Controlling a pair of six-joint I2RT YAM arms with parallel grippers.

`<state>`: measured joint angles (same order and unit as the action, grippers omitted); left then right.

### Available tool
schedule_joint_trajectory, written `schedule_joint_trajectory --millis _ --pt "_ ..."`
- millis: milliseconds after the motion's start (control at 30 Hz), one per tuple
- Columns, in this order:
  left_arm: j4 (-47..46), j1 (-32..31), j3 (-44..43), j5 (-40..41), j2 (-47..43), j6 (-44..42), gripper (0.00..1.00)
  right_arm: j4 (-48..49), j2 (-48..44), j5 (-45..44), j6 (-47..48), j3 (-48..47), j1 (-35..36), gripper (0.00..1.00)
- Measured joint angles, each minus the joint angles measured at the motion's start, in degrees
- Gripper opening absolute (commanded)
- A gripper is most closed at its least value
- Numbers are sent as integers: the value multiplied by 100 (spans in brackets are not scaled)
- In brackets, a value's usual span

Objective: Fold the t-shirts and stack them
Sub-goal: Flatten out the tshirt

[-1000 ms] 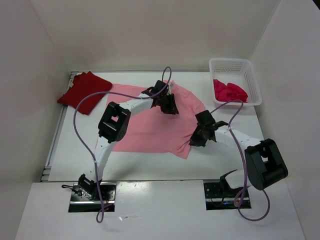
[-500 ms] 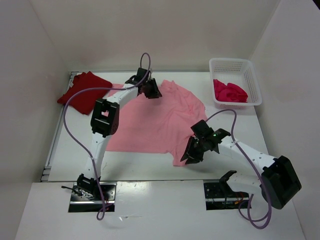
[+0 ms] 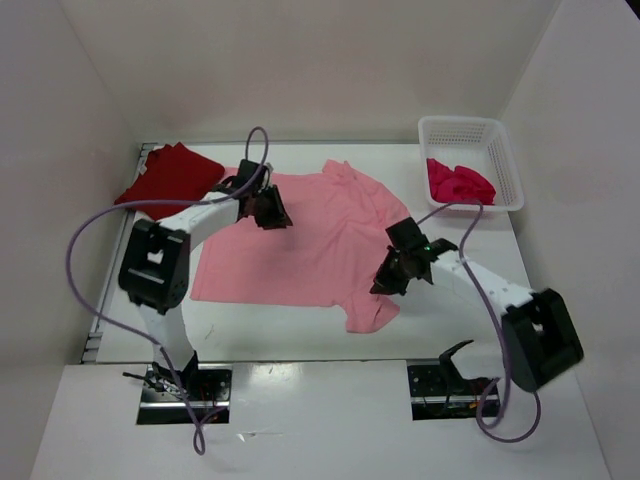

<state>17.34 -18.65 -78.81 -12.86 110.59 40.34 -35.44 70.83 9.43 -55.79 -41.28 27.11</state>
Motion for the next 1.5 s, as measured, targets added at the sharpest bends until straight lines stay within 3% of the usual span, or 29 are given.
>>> schedule_joint_trajectory --millis 133,167,300,400,500,533,600,700,767,833,967,1167,1300,1500 --pt "22 236 935 125 -1384 72 35 566 1499 -448 492 -927 -131 0" --pt "33 323 1110 101 -1672 79 25 734 1773 -527 629 -1154 -160 0" --pt "-39 780 1950 -7 -2590 229 7 1279 2439 -717 1005 -1663 -492 0" --pt "63 1635 2870 -31 -3335 444 4 1486 2933 -861 1167 -1902 -767 0" --pt "516 2546 3309 168 -3821 627 17 1510 3477 -905 1246 -2256 -960 0" --pt "595 2706 3373 201 -3917 662 30 1502 3600 -863 1259 -2417 -1005 0" --pt "699 2955 3512 225 -4111 743 43 1532 3842 -916 1303 -2719 -1029 0" --pt "916 3171 3729 369 -4406 883 74 1532 4242 -857 1340 -3250 -1040 0" --pt "1091 3259 3838 509 -4590 990 73 1534 4476 -826 1362 -3567 -1047 0" --pt "1316 3322 3893 678 -4717 1128 61 1504 4631 -824 1379 -3805 -1067 0" --pt "1410 3375 4096 824 -4784 1403 53 1458 4870 -811 1419 -4216 -1078 0" --pt "1528 3390 4861 815 -4789 1867 48 1443 4865 -713 1456 -4286 -1119 8" --pt "1543 3390 4983 953 -4789 2133 50 1408 4736 -577 1473 -4251 -1123 20" --pt "1360 3434 5038 1311 -4784 2339 45 1370 4013 -398 1480 -4044 -1126 26"
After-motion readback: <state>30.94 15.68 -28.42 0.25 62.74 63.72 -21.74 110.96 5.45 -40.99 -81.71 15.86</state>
